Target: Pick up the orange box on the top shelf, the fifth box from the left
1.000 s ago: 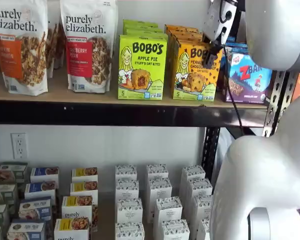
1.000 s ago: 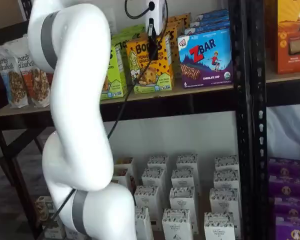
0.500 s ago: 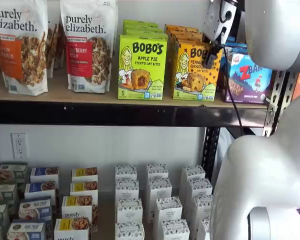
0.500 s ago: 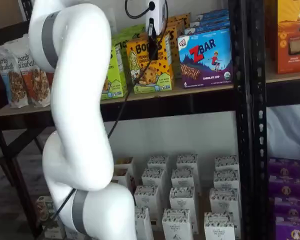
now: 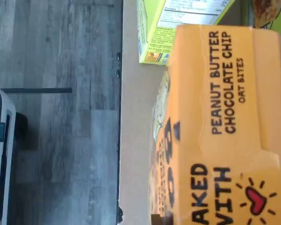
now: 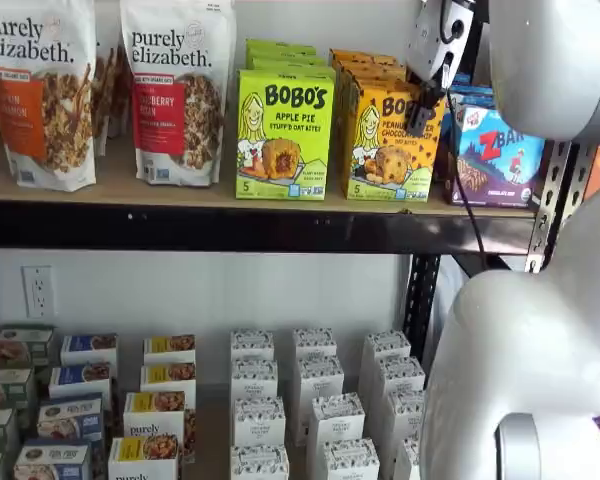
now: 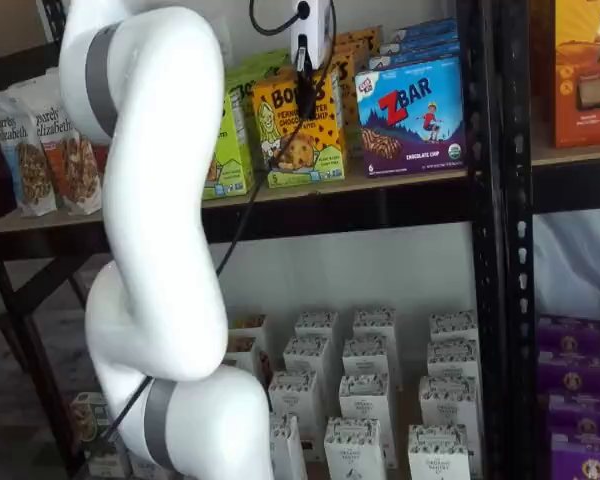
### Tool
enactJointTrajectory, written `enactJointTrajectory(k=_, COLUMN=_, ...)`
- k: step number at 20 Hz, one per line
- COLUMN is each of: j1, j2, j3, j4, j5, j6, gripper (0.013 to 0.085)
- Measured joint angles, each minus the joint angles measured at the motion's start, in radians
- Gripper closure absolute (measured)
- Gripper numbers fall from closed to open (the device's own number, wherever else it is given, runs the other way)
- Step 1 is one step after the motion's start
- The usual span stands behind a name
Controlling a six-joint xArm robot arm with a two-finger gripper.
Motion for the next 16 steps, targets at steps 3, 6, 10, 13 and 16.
enactJointTrajectory(k=3, j1=0.0, j2=-0.006, j3=0.005, j4=-0.002, j5=-0.003, j6=0.0, gripper=0.057)
enactJointTrajectory(k=6, j1=0.0, j2=-0.009, j3=0.002, j4=0.001, j5=0.008, j6=0.002, gripper=0.057)
enactJointTrajectory(k=10, j1=0.001, j2=-0.018, j3=0.003, j4=0.004, j5=0.02, j6=0.006, gripper=0.057)
enactJointTrajectory(k=13, j1=0.002, j2=-0.026, j3=0.008, j4=0.001, j5=0.023, j6=0.007, gripper=0.057)
enactJointTrajectory(k=16, j1=0.002, j2=-0.03, j3=0.007, j4=0.005, j5=0.035, j6=0.009, gripper=0.057)
